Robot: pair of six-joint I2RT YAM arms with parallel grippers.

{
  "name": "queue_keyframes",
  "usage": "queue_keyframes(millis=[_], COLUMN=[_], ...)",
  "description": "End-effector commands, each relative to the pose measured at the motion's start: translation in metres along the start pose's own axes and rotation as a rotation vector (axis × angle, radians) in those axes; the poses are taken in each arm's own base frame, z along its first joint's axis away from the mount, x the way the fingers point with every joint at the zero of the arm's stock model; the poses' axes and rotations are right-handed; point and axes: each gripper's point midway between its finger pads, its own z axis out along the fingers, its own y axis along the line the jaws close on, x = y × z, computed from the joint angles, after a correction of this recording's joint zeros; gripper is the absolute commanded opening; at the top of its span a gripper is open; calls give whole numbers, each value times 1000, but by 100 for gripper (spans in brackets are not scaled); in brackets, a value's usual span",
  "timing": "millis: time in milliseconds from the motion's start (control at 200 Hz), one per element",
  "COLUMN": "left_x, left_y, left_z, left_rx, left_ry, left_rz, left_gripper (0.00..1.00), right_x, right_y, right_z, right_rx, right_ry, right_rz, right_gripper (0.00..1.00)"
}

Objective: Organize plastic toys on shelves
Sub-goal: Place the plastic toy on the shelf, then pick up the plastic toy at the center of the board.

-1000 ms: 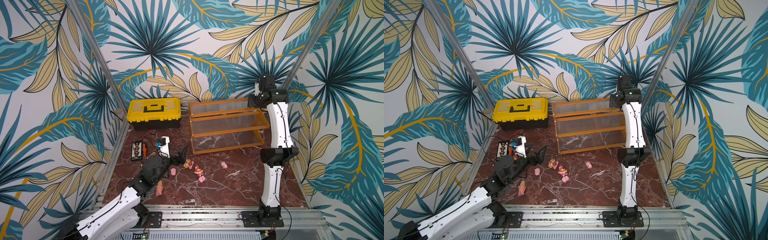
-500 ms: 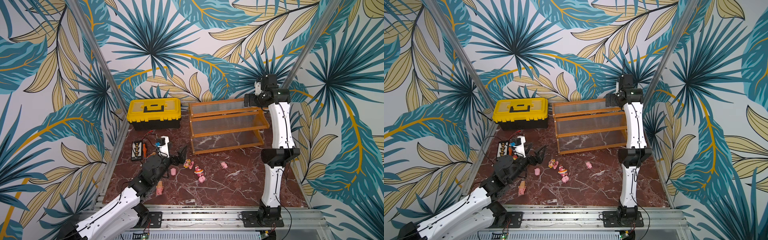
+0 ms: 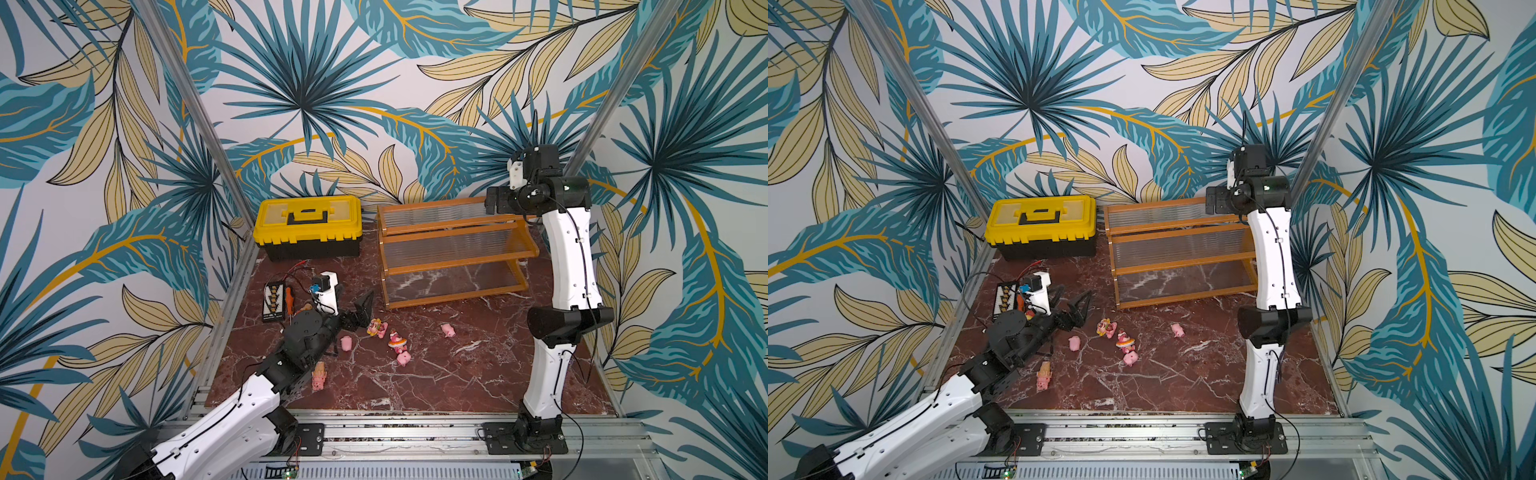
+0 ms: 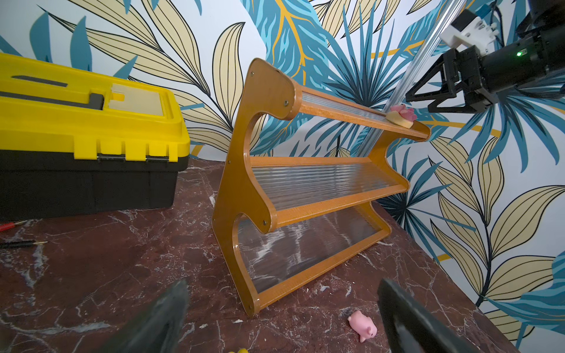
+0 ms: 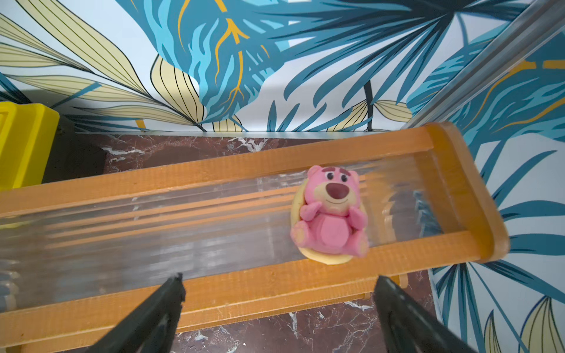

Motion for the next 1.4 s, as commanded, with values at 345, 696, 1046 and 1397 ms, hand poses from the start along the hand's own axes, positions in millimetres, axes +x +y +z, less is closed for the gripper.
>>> queue_keyframes(millis=[345,696,1046,1397], left_x=[-17,58,115,144], left_y=[0,29,51,97], left_z=[-14,-16,-9,-39], left_rx=[-6,-82,-220,-485], left_ry=[-43,162,364,602], left_rz=[-4,-82,-299,-320], left_gripper=[99,98,95,94], right_x=[28,200,333,344], right_y=[74,158,254,270], right_z=[-67,-51,-1,8], right_rx=[-221,-657,-729,-687], right_ry=[-203,-225,78,109], right_rz=[-39,5,23,-105], right_gripper=[99,99,99,99])
